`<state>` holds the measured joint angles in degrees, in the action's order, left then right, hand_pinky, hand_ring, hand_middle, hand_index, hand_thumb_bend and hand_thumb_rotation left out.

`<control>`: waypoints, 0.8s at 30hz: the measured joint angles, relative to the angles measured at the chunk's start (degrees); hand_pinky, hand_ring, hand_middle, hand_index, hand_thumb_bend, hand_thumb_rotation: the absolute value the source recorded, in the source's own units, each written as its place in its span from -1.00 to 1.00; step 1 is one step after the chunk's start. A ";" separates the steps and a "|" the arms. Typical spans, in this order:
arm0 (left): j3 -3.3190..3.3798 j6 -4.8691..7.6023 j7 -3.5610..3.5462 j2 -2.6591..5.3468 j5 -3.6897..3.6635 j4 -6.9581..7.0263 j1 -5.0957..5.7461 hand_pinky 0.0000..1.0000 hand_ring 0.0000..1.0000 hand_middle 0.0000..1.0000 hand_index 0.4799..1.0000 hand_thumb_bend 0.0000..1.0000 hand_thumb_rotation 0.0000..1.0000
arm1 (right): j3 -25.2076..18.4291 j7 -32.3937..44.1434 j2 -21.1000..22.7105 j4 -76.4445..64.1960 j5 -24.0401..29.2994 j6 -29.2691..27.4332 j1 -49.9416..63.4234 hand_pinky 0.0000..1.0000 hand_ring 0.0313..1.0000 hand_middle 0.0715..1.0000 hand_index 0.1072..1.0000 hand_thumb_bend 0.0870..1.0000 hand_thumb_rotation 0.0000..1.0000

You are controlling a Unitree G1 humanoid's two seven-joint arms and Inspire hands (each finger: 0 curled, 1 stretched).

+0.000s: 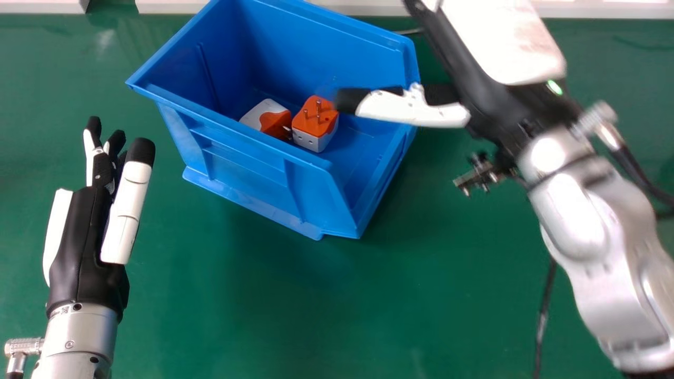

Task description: Pick all objects and put in blue box

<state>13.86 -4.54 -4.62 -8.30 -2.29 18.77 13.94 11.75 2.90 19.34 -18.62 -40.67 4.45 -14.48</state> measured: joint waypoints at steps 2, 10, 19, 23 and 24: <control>-0.01 -0.06 -0.16 -0.07 -0.06 -0.38 -0.35 0.91 0.97 1.00 0.90 0.57 0.87 | -0.93 -0.34 -2.00 -3.05 0.29 1.78 3.77 0.58 0.86 0.96 0.94 -0.18 1.00; 0.19 -0.16 -0.22 -0.15 -0.04 -1.22 -0.87 0.90 0.97 1.00 0.89 0.56 0.87 | -4.20 -7.72 -10.29 -8.34 2.14 3.38 17.63 0.57 0.87 0.97 0.95 -0.22 1.00; 0.71 3.04 -0.42 -0.48 -0.05 -7.30 -2.04 0.90 0.96 1.00 0.87 0.51 0.86 | -4.21 -15.27 -14.41 -2.37 6.21 -2.02 24.66 0.64 0.88 0.97 0.92 -0.20 1.00; 0.91 6.93 -0.46 -1.27 -0.02 -12.32 -3.09 0.89 0.96 1.00 0.87 0.51 0.85 | -4.12 -15.30 -15.84 0.22 10.75 -3.91 27.09 0.71 0.96 0.99 0.97 -0.18 1.00; 0.91 7.26 -0.47 -1.29 -0.02 -12.90 -3.13 0.89 0.96 1.00 0.87 0.51 0.85 | -4.12 -15.30 -16.11 0.68 11.10 -3.91 27.31 0.71 0.96 0.99 0.97 -0.18 1.00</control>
<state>14.77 2.73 -5.09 -9.59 -2.31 5.87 10.81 7.63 -12.40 3.22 -17.95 -29.57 0.54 12.83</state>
